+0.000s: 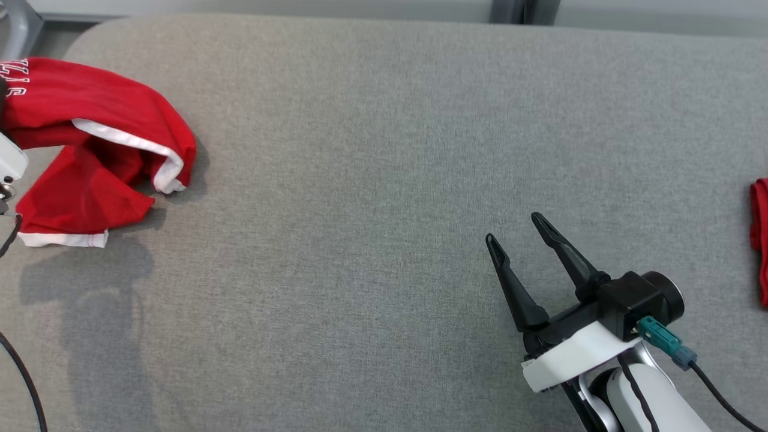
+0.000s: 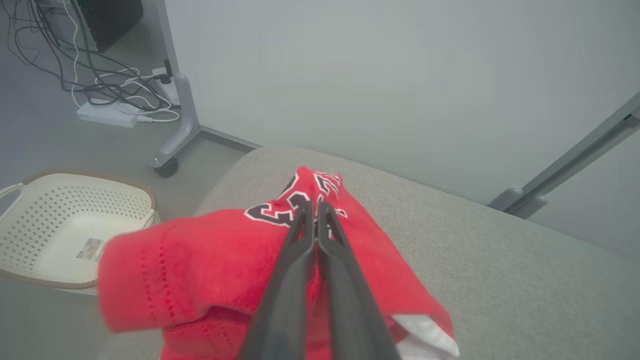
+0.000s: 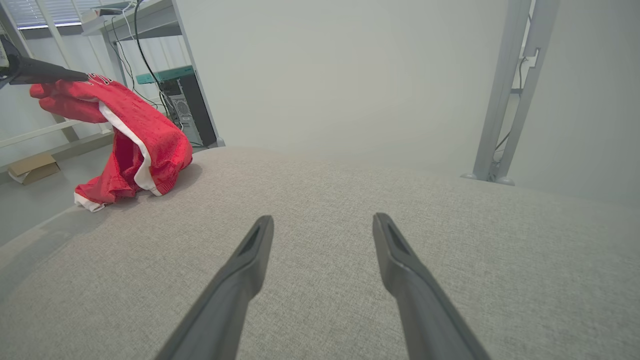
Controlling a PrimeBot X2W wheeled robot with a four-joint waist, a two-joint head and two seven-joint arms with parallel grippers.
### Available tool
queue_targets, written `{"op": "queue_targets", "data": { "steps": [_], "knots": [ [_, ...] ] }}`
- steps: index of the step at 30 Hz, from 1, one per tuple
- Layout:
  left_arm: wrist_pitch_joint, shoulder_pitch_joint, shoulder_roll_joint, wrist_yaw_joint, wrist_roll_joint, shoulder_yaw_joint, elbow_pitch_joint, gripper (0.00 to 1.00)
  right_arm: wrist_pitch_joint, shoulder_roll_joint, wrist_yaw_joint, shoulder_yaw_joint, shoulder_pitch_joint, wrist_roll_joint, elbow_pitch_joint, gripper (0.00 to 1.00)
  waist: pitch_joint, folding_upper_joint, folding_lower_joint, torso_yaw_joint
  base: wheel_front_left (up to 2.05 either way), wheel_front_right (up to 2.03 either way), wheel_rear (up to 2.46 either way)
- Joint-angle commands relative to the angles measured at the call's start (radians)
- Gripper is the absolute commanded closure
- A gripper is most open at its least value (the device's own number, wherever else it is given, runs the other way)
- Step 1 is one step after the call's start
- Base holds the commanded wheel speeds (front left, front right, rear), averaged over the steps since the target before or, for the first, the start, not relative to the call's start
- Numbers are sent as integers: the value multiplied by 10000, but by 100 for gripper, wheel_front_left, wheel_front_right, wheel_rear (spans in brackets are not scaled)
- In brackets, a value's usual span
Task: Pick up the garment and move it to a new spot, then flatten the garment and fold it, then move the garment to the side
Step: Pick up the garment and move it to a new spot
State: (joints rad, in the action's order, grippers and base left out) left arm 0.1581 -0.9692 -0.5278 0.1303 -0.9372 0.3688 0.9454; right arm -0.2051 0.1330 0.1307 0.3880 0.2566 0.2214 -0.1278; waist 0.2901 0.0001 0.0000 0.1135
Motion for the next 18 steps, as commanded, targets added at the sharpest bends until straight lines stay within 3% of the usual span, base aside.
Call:
{"op": "queue_targets", "data": {
  "steps": [1,18],
  "knots": [
    [-211,177,-62,4,-52,62,-100,100,-99,23,1,-70,-111,93,-71,0,-418,-1,0,65,0,0,0],
    [-2960,1740,261,5,-951,128,-2047,100,-289,-255,1,-446,-1000,219,-590,0,-2733,-1,0,217,0,0,0]
  ]
}}
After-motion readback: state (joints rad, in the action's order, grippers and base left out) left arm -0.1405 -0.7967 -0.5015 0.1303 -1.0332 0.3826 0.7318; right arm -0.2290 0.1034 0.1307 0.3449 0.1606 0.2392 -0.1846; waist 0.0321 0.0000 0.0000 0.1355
